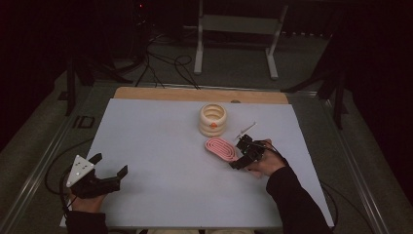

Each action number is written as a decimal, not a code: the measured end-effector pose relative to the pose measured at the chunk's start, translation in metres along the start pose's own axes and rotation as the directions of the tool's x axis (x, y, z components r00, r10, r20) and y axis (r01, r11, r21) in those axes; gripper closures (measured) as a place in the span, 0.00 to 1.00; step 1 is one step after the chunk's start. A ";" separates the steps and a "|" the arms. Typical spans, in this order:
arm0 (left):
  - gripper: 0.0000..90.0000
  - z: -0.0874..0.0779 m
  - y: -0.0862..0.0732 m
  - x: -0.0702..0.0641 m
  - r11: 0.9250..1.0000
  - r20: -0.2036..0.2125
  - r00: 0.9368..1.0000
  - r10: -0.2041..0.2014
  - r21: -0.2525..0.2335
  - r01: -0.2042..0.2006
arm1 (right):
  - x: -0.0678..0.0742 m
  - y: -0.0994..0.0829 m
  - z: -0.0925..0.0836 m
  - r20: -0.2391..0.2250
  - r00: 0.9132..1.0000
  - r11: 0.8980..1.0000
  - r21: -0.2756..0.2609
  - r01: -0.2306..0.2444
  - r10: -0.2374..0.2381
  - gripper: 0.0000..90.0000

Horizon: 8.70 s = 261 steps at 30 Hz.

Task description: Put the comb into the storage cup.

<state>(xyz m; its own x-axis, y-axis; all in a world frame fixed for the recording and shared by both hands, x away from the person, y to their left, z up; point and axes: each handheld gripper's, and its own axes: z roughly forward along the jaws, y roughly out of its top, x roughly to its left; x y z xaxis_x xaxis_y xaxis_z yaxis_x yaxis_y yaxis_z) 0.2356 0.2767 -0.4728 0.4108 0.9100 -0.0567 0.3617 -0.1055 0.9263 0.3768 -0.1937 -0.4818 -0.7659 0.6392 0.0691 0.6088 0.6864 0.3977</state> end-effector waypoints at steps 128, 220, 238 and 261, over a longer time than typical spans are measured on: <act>0.00 0.088 0.087 -0.085 0.995 0.304 0.950 -0.070 0.092 0.043 | 0.096 0.061 -0.025 0.017 0.990 0.897 -0.421 0.133 -0.138 0.78; 0.71 0.109 0.123 -0.068 0.955 0.360 0.886 -0.294 0.074 0.287 | 0.042 -0.102 -0.048 0.187 0.953 0.699 -0.715 -0.033 0.236 0.10; 0.71 0.114 0.148 -0.063 0.962 0.349 0.898 -0.266 0.038 0.271 | 0.040 -0.130 -0.045 0.185 0.940 0.658 -0.751 -0.052 0.285 0.10; 0.71 0.130 0.172 -0.056 0.970 0.348 0.909 -0.230 0.010 0.242 | 0.039 -0.130 -0.042 0.191 0.939 0.661 -0.749 -0.049 0.286 0.10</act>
<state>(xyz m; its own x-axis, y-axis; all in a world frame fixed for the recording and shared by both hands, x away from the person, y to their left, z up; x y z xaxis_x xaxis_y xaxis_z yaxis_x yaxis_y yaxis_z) 0.3835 0.1552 -0.3583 0.5815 0.7116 -0.3943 0.4587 0.1136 0.8813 0.2595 -0.2729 -0.4921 -0.5056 0.8628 0.0043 0.2852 0.1624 0.9446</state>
